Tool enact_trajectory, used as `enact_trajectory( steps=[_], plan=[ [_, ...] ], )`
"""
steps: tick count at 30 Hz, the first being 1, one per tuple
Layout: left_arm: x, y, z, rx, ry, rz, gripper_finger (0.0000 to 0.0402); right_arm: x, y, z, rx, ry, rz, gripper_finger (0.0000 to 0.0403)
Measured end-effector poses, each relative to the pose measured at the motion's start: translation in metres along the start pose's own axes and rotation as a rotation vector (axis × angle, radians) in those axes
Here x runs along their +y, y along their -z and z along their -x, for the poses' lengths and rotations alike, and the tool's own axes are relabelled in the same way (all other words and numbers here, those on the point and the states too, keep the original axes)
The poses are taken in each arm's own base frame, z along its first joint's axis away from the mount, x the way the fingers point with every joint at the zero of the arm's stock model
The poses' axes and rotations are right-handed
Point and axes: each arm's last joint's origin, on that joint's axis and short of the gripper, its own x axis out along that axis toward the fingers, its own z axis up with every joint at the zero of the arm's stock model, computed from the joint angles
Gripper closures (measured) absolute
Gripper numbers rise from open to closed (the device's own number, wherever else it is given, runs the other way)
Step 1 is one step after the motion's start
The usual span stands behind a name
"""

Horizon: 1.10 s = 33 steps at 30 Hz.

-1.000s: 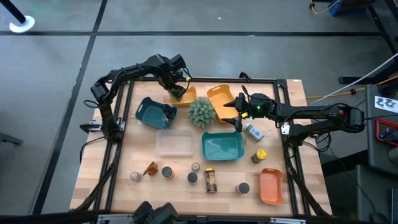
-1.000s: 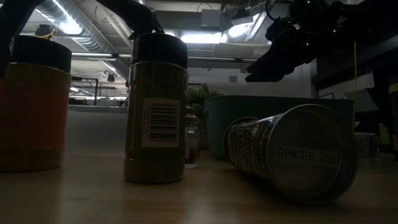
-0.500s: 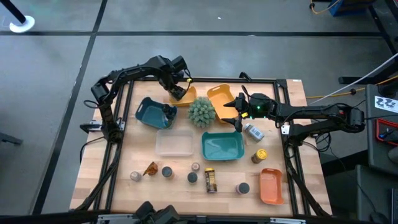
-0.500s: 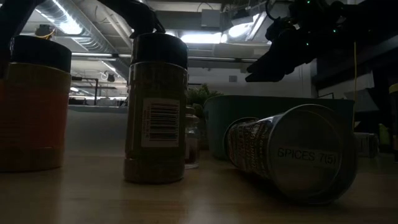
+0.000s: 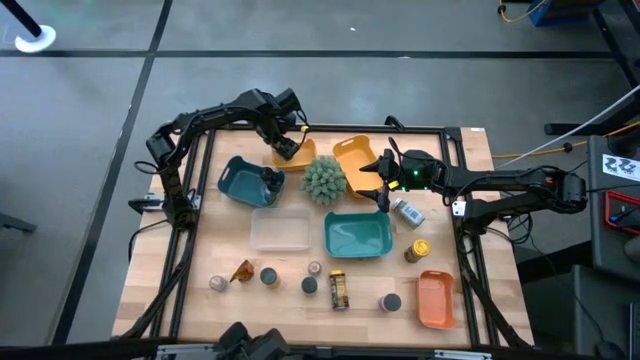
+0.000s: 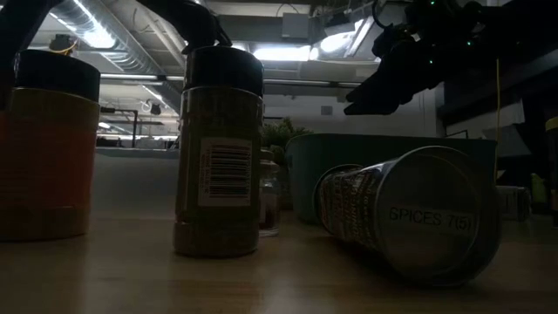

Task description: Sort spices by type

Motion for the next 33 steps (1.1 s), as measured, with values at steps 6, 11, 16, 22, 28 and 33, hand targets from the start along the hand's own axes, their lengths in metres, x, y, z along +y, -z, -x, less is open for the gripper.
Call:
enact_trajectory(
  steps=[6, 11, 16, 22, 28, 33],
  plan=[
    [0.0011, -0.0003, 0.0, -0.002, 0.0, 0.003, 0.0135, 0.0, 0.0, 0.0, 0.0, 0.0, 0.0, 0.0052],
    [0.002, -0.002, -0.0002, -0.018, 0.001, 0.007, 0.0135, 0.0001, 0.0, 0.0, 0.0, 0.0, 0.0, 0.0052],
    [0.006, -0.0041, -0.0002, -0.035, 0.001, 0.026, 0.0135, 0.0, 0.0, 0.0, 0.0, 0.0, 0.0, 0.0052],
    [0.0071, -0.0031, -0.0002, -0.027, -0.019, 0.054, 0.0128, 0.0001, 0.0, 0.0, 0.0, 0.0, 0.0, 0.0052],
    [0.0068, -0.0034, 0.0005, -0.034, -0.02, 0.099, 0.0098, 0.0, 0.0, 0.0, 0.0, 0.0, 0.0, 0.0052],
    [0.0068, -0.0032, 0.0006, -0.034, -0.022, 0.09, 0.0093, 0.0001, 0.0, 0.0, 0.0, 0.0, 0.0, 0.0052]
  ],
)
